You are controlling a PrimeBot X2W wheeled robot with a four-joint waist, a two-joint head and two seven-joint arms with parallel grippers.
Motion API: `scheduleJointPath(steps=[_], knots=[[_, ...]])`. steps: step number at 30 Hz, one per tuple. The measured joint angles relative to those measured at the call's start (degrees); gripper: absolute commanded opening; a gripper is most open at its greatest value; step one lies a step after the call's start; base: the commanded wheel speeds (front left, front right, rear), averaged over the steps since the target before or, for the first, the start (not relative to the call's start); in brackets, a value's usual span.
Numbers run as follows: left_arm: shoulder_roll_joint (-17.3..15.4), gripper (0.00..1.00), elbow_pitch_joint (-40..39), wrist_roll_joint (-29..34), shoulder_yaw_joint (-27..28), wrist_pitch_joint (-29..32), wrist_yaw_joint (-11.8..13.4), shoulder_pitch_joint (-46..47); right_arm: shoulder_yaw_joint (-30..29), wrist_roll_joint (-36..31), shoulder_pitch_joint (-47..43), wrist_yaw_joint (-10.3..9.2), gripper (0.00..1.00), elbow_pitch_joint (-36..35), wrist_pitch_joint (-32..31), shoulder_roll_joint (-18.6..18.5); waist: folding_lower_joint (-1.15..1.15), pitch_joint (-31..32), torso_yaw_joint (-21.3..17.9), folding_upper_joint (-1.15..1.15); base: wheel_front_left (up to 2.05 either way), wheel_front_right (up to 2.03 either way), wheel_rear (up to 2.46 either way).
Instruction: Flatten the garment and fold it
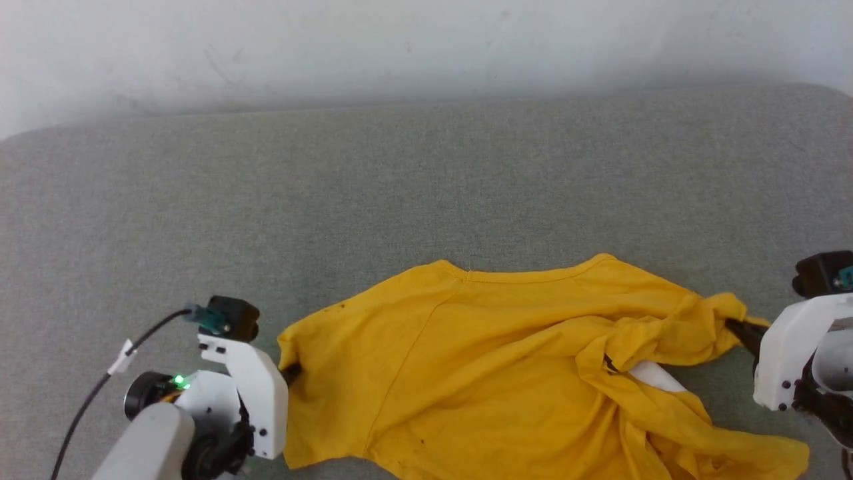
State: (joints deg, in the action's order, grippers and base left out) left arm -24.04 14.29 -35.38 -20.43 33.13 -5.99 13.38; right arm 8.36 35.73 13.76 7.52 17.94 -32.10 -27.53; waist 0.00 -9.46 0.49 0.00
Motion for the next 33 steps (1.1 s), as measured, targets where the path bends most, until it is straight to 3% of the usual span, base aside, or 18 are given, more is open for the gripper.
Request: scheduleJointPath(steps=[4, 8, 13, 22, 33], knots=[[0.12, 0.00, -0.40, 2.33, -0.42, -2.89, 0.70, -0.02, -0.33, -1.60, 0.41, 0.00, 0.00, -2.15, 2.92, -1.29, 0.00, 1.35, 0.31, 0.00, 0.00, 0.00, 0.00], [-1.07, 0.00, -2.57, 5.23, 1.08, -5.73, 3.74, 1.58, -1.26, -3.78, 2.68, 0.01, 0.00, -4.32, 5.02, -2.89, 0.00, 2.98, 0.63, 0.00, 0.00, 0.00, 0.00], [-4.15, 0.00, -4.31, 9.40, 5.38, -11.39, 6.05, 14.22, -2.24, -6.15, 11.95, 0.03, 0.00, -6.00, 6.43, -5.36, 0.00, 3.86, 0.98, 0.00, 0.00, 0.00, 0.00], [-3.31, 0.00, 9.03, 11.23, 8.26, -21.56, 5.98, 36.88, 0.91, -7.08, 34.06, 0.10, 0.00, -0.16, 10.49, -4.87, -0.01, -1.04, 0.21, 0.00, 0.00, 0.00, 0.00], [-1.99, 0.00, 23.40, 13.88, 9.33, -36.16, 5.24, 59.96, 2.61, -14.78, 59.90, 0.11, 0.00, 10.92, 25.74, -2.50, -0.02, -9.83, -0.80, 0.00, 0.00, 0.00, 0.00]])
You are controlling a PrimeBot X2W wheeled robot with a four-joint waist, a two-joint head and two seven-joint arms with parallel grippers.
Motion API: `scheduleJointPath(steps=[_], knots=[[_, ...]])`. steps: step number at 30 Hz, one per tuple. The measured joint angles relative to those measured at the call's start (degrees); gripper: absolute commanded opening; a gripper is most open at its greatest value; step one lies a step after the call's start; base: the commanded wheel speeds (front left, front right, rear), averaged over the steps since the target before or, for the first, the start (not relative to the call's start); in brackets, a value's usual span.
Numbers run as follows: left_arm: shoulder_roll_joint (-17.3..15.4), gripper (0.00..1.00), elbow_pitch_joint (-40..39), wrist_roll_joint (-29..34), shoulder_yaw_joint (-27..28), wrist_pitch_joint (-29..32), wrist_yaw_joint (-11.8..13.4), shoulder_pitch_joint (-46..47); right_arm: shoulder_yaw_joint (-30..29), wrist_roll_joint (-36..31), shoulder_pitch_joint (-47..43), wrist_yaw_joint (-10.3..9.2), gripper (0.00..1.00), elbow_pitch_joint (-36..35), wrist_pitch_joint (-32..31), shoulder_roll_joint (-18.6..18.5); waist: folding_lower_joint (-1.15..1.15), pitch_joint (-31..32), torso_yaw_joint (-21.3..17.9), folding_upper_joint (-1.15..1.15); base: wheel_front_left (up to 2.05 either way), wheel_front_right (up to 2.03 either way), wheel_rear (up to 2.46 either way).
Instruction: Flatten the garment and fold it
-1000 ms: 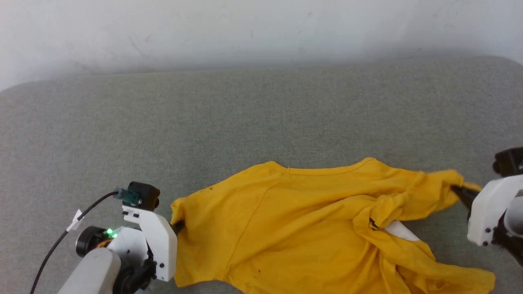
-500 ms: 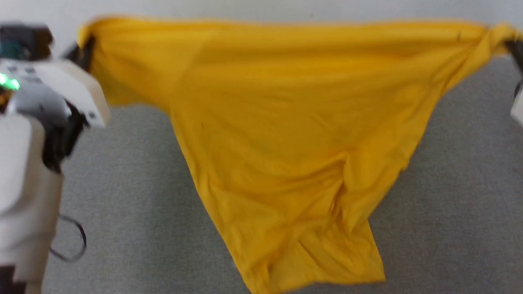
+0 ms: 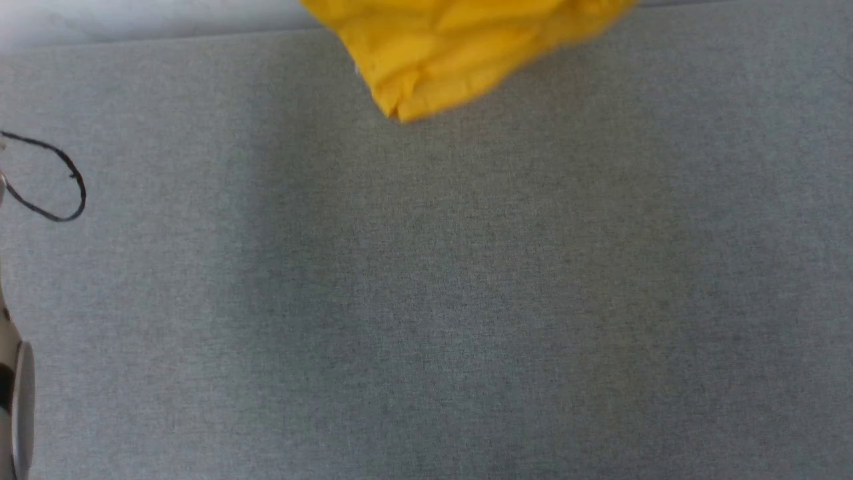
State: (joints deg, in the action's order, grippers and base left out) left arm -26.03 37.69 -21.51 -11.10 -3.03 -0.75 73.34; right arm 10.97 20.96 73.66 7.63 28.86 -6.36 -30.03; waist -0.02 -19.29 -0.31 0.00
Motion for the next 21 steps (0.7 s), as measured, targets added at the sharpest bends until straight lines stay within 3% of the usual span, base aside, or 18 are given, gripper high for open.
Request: scheduleJointPath(steps=[11, 21], knots=[[2.57, 0.00, 9.05, 0.12, -1.64, -7.61, -2.79, 0.98, 10.04, 5.08, 0.64, -0.02, 0.00, 9.40, 5.32, 1.64, 0.01, -3.23, -0.11, 0.00, 0.00, 0.00, 0.00], [5.67, 0.00, 9.24, -4.65, 0.37, -11.41, -4.71, -18.57, 19.30, 15.51, -15.15, -0.03, 0.00, 11.40, 8.92, 2.46, 0.02, -1.53, 0.46, 0.00, 0.00, 0.00, 0.00]])
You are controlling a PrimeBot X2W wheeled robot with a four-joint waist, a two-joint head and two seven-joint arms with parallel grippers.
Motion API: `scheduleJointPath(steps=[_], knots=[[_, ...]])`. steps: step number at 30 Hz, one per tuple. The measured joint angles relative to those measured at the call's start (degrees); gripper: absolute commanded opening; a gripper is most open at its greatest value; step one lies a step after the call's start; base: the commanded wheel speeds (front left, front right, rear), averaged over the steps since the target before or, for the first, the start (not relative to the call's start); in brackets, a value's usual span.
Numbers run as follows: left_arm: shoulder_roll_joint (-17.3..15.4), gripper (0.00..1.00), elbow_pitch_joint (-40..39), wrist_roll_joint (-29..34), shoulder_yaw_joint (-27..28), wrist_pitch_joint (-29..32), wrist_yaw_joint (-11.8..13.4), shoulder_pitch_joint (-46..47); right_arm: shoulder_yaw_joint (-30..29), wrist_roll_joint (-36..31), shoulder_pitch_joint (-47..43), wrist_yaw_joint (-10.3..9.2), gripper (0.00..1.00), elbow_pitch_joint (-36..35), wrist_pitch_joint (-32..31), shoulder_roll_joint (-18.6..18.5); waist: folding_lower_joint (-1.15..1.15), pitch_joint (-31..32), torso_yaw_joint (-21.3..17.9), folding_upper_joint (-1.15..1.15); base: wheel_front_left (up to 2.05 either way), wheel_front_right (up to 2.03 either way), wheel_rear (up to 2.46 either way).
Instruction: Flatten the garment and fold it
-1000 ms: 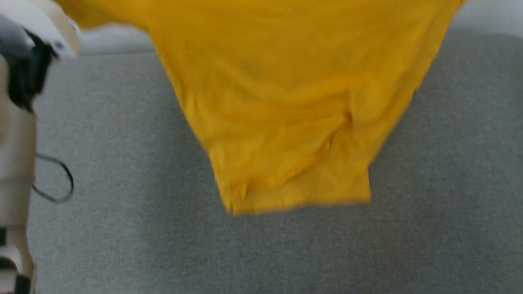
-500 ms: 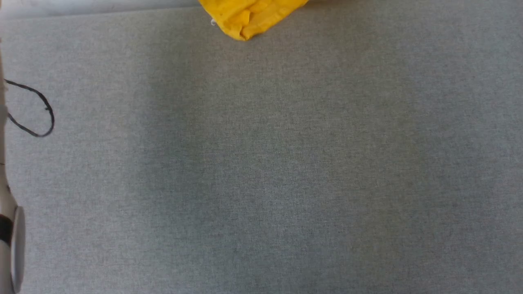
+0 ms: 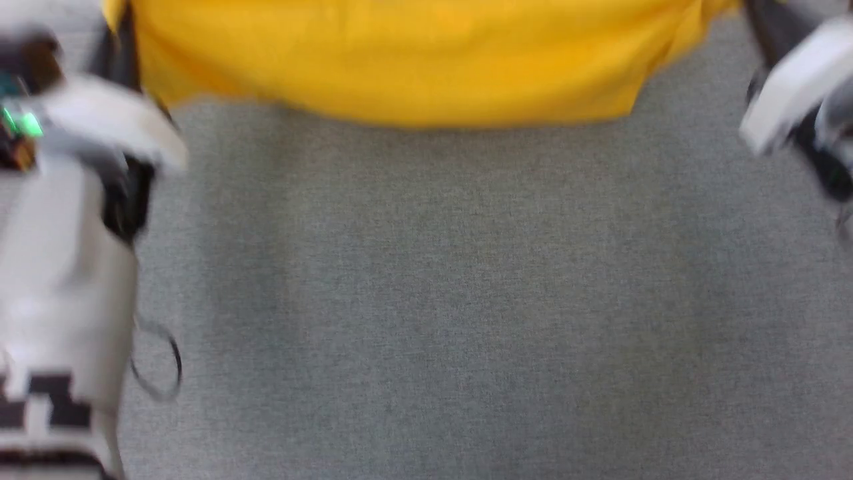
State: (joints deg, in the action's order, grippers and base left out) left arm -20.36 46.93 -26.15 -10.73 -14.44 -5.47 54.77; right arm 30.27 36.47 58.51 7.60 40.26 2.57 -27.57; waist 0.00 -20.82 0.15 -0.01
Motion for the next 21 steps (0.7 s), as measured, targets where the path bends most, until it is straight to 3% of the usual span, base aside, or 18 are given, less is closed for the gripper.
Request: scheduleJointPath(steps=[4, 8, 15, 21], knots=[[0.44, 0.00, -7.06, -0.62, 1.78, -0.27, 0.19, -11.84, 1.55, 3.27, -9.34, 0.00, 0.00, -4.82, 1.77, -1.93, 0.01, 2.26, 0.32, 0.00, 0.00, 0.00, 0.00], [0.71, 0.00, -15.30, -0.65, 2.54, -0.27, 2.30, -24.91, 1.35, 5.33, -19.61, 0.00, 0.00, -11.37, 1.88, -4.86, 0.02, 5.22, 0.60, 0.00, 0.00, 0.00, 0.00], [-0.54, 0.00, -34.01, -0.60, 2.60, 5.70, 8.25, -48.32, -3.96, 5.90, -38.04, -0.01, 0.00, -23.69, -4.13, -8.06, 0.03, 11.07, 0.89, 0.00, 0.00, 0.00, 0.00], [-1.63, 0.00, -49.98, -1.44, 2.88, 15.04, 14.37, -65.07, -12.23, 3.44, -53.53, -0.01, 0.00, -33.45, -12.34, -7.53, 0.03, 15.17, 0.83, 0.00, 0.00, 0.00, 0.00]])
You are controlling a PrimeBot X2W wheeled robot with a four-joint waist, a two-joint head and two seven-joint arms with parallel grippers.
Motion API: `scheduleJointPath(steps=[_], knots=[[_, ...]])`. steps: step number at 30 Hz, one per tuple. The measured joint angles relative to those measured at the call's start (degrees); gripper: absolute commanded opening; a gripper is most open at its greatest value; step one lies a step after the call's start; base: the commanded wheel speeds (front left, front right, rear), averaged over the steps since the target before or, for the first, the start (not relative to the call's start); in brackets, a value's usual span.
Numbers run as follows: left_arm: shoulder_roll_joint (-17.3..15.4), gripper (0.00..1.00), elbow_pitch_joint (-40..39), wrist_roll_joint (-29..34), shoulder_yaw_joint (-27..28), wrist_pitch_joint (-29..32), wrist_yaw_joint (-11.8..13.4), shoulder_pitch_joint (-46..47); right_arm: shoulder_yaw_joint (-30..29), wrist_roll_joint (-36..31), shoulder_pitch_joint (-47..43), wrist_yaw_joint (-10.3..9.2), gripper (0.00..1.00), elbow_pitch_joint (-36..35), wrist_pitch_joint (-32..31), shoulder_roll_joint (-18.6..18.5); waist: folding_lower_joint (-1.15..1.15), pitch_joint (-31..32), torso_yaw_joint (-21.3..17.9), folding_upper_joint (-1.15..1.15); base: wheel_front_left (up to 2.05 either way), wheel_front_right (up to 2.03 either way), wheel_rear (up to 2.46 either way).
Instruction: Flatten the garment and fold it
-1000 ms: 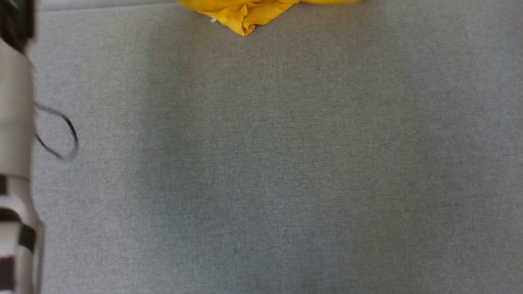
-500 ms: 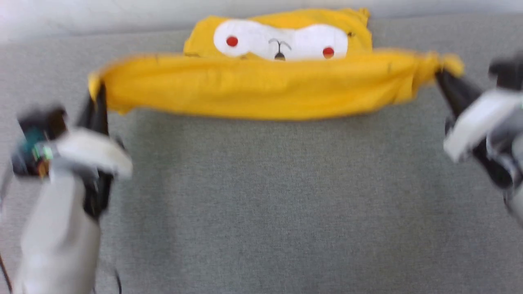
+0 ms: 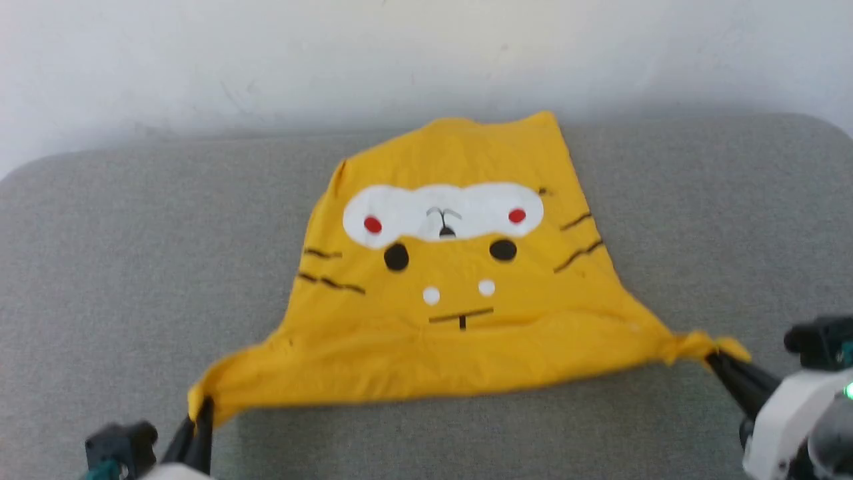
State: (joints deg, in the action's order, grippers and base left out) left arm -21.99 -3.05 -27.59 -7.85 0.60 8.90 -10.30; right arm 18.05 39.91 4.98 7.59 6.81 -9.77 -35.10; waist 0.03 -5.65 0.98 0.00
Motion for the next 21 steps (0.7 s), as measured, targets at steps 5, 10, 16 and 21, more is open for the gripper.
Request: scheduleJointPath(steps=[5, 10, 16, 21], knots=[[-0.34, 0.00, -7.44, -0.34, -0.75, 6.70, 3.56, -9.01, -8.17, -3.04, -11.73, -0.01, 0.00, -5.72, -7.73, 4.01, -0.01, 2.34, 0.13, 0.00, 0.00, 0.00, 0.00], [-1.01, 0.00, -10.23, -1.37, -0.94, 11.87, 5.95, -15.30, -16.29, -7.17, -22.57, -0.03, 0.00, -9.93, -14.64, 9.62, -0.01, 3.16, 1.14, 0.00, 0.00, 0.00, 0.00], [0.13, 0.00, -13.29, -2.15, -0.47, 11.36, 7.43, -16.88, -22.43, -9.04, -29.24, -0.05, 1.00, -16.01, -19.30, 17.63, -0.03, 2.03, 2.44, 0.00, 0.00, 0.00, 0.00], [1.18, 0.00, -14.28, -2.67, -0.64, 10.28, 7.79, -16.62, -25.28, -7.00, -28.71, -0.05, 1.00, -22.47, -18.25, 21.70, -0.03, 1.01, 3.71, 0.00, 0.00, 0.00, 0.00]])
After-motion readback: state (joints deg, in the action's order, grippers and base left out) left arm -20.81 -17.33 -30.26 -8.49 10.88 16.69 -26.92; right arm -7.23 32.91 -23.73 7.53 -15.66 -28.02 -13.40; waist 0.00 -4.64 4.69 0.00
